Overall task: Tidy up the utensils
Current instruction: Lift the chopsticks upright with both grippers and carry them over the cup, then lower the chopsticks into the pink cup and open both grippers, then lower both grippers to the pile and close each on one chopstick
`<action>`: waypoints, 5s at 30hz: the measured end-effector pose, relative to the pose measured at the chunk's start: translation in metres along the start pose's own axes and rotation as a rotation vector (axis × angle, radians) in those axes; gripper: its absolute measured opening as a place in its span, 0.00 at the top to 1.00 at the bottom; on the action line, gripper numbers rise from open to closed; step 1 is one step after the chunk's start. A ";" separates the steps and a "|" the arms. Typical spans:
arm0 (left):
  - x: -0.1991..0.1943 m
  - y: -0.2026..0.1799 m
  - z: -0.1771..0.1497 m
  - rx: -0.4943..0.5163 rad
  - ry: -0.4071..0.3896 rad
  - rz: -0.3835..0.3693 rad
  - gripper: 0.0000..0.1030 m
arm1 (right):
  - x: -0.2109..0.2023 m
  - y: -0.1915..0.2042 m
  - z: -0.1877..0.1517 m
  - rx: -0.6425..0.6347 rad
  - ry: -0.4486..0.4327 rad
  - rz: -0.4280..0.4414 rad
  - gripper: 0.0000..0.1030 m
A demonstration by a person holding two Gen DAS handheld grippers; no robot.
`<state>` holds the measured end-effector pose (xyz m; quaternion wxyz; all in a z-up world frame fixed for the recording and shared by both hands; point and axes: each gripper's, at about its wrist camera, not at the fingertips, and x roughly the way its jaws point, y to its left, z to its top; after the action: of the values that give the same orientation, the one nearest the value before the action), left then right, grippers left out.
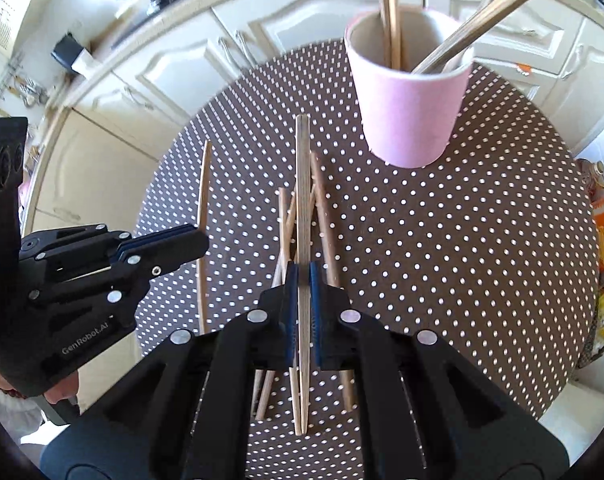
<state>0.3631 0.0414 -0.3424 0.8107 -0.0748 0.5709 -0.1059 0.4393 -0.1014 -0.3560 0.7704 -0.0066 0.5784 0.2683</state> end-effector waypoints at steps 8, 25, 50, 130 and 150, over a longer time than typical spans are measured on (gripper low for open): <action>-0.039 -0.024 0.005 0.075 -0.091 -0.041 0.95 | -0.064 -0.005 -0.029 0.051 -0.118 0.002 0.94; -0.087 -0.054 0.042 0.152 -0.250 -0.094 0.95 | -0.174 0.012 -0.028 0.055 -0.338 -0.048 0.94; -0.106 -0.089 0.181 0.116 -0.574 -0.041 0.95 | -0.226 -0.019 0.075 0.015 -0.491 -0.096 0.94; -0.095 -0.056 0.099 0.055 -0.410 0.008 0.61 | -0.178 -0.012 0.047 0.039 -0.363 -0.136 0.86; -0.076 -0.032 0.021 0.067 -0.268 0.057 0.58 | -0.171 0.047 -0.029 -0.032 -0.367 -0.167 0.76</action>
<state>0.3550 0.0305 -0.2583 0.8845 -0.0451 0.4553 -0.0908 0.3614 -0.1399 -0.1988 0.8821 -0.0178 0.4215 0.2094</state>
